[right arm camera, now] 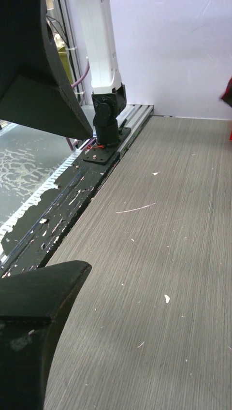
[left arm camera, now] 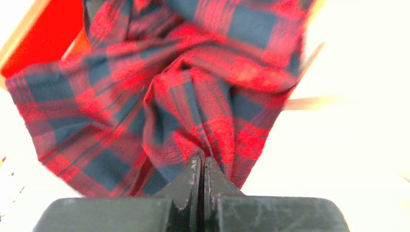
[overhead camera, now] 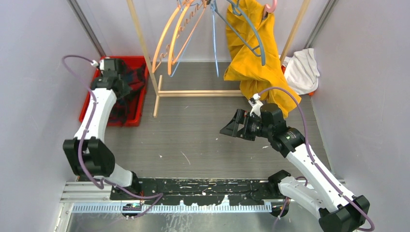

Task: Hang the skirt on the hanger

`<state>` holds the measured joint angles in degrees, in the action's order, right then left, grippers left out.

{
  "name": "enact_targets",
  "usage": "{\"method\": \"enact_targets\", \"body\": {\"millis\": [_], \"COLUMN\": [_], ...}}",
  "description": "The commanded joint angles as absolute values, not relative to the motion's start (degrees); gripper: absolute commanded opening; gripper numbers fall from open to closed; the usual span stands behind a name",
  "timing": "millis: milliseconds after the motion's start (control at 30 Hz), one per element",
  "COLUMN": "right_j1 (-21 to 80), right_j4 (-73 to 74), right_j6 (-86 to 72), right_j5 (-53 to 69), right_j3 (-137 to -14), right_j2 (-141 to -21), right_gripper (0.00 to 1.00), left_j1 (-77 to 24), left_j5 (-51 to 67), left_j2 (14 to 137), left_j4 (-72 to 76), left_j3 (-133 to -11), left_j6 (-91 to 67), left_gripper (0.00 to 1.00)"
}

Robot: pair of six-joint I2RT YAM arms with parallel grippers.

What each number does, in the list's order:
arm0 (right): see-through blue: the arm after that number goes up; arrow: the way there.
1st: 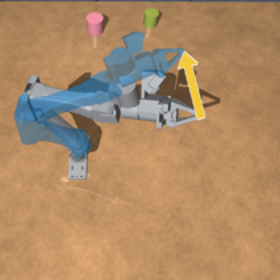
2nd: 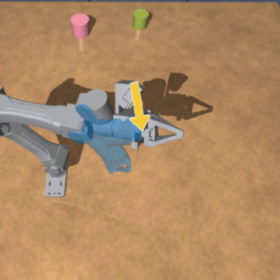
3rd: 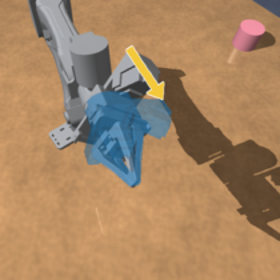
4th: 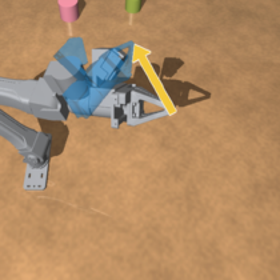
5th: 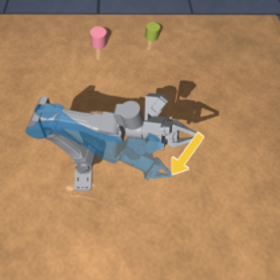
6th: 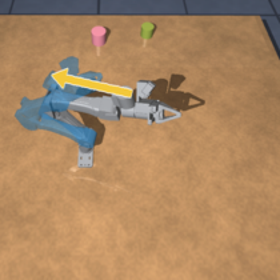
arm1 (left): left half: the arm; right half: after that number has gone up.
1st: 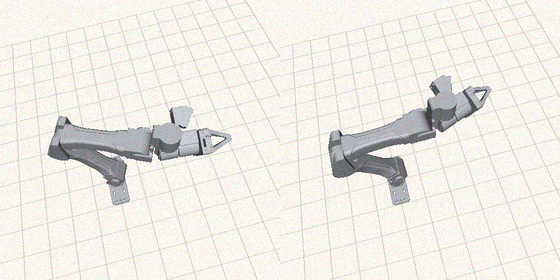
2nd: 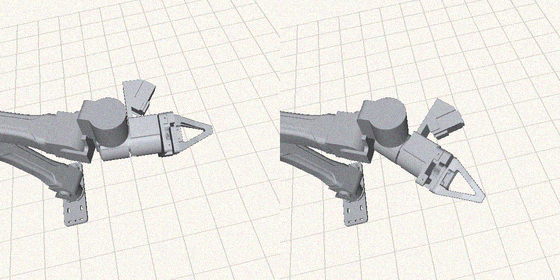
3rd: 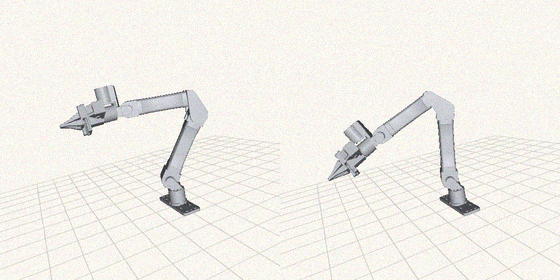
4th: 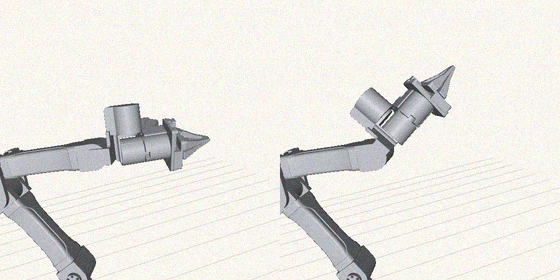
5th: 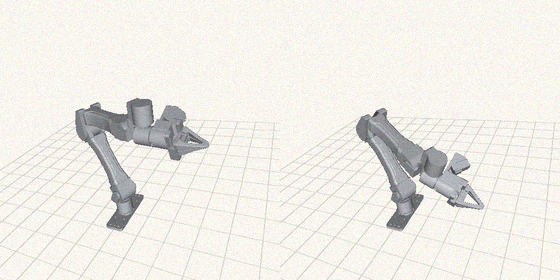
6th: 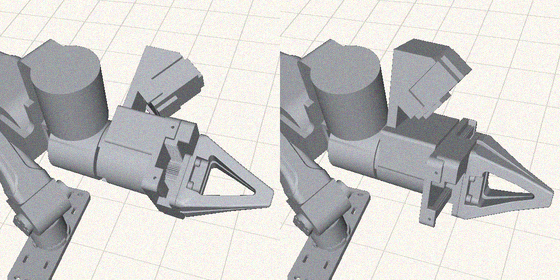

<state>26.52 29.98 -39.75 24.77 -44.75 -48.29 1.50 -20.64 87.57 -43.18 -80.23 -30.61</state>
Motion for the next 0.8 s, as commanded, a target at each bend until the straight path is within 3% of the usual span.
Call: {"method": "enact_targets", "body": {"millis": [0,233,533,767], "right_j1": [26.80,26.80,26.83,26.80], "right_j4": [26.83,26.87,27.47,28.28], "right_j6": [-39.20,-39.21,-39.40,-39.52], "right_j5": [25.76,24.85,24.47,23.93], "right_j3": [-45.11,-45.51,-45.71,-46.14], "right_j2": [-47.57,-46.53,-45.64,-44.90], "right_gripper": [1.00,1.00,1.00,1.00], "left_j1": [1.27,1.18,1.16,0.97], "left_j5": [-11.31,5.76,29.42,44.04], "left_j2": [80.55,77.48,73.26,67.49], "left_j4": [-51.12,-62.00,-61.95,-44.19], "left_j3": [-93.46,-114.88,-126.64,-118.33], "left_j6": [-28.42,-28.36,-34.82,-46.23], "left_gripper": [0.00,0.00,0.00,0.01]}}
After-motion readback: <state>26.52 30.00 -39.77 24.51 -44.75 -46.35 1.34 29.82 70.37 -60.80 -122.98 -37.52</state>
